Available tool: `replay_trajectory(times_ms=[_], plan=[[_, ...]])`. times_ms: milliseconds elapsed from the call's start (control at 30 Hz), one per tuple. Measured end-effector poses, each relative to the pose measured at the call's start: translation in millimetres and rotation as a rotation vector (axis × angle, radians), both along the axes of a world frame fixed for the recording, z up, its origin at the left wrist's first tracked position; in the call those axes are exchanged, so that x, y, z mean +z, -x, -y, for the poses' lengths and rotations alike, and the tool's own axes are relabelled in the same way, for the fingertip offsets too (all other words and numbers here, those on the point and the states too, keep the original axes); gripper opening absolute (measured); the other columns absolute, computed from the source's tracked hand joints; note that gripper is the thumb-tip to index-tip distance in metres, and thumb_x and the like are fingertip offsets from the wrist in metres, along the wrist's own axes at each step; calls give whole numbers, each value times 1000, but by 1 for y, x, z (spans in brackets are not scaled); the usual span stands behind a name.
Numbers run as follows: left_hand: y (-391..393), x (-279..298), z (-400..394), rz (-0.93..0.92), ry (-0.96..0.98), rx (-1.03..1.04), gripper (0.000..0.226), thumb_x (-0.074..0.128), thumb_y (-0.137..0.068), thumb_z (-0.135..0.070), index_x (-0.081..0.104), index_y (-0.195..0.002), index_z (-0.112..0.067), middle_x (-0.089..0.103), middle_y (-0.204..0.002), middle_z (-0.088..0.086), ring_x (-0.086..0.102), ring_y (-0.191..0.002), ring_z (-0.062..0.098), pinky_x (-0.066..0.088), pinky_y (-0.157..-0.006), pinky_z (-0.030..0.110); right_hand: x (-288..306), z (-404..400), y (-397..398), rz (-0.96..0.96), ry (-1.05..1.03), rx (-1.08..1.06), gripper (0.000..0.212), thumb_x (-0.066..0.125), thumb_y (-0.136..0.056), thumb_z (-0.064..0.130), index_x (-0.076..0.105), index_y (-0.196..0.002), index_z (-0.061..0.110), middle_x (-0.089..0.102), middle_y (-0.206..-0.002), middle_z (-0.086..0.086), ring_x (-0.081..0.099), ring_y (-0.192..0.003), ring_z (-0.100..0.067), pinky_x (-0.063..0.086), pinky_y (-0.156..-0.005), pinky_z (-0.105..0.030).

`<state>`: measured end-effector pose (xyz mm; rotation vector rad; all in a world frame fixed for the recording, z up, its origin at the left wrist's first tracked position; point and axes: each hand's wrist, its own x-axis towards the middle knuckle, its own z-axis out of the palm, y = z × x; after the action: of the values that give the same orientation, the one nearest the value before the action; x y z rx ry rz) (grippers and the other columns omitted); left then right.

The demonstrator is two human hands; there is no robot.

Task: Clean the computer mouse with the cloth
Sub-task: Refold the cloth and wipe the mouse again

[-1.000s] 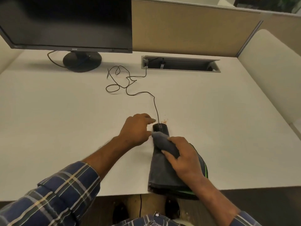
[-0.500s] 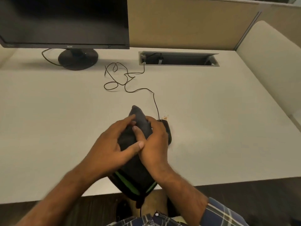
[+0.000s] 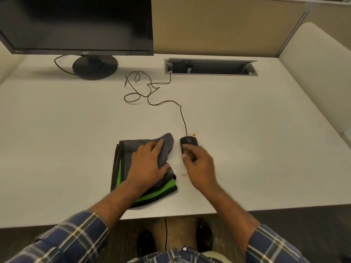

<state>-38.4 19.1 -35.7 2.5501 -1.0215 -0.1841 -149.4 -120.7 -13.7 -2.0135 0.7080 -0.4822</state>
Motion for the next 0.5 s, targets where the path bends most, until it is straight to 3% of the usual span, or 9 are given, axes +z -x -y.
replay_trajectory(times_ms=[100,200,300,400,500], plan=[[0,-6,8,-64,175,72,62,59,-88,-23,41,-147,-17,54,-131,7,46,-116,24,38,-105,38,-3,38,12,-167,149,81,62,72,-83,18,47,-139,23,45,-122,2,48,-106,-11,45,-92,-24],[9,-5,15,-80,336,130,60,58,-87,-14,44,-145,-20,56,-126,4,48,-114,22,41,-103,38,-9,60,11,-342,106,275,85,79,-77,32,31,-148,27,36,-132,1,46,-113,-15,41,-98,-25],[23,-1,34,-69,375,66,61,57,-86,-12,44,-145,-18,54,-129,4,48,-115,22,41,-102,35,-15,68,7,-359,189,373,90,79,-76,36,31,-150,18,46,-120,-2,50,-109,-18,38,-91,-22],[29,-3,53,-67,244,-23,69,56,-79,-5,42,-146,-15,45,-145,6,44,-119,27,39,-104,39,-20,66,4,-349,248,387,88,77,-77,39,32,-149,17,51,-111,-2,51,-101,-15,35,-82,-20],[32,-7,56,-27,190,-47,71,57,-74,-3,48,-143,-17,46,-148,2,46,-107,25,43,-96,38,-23,66,1,-333,276,404,83,75,-76,43,37,-146,19,55,-109,-2,53,-98,-16,36,-78,-21]])
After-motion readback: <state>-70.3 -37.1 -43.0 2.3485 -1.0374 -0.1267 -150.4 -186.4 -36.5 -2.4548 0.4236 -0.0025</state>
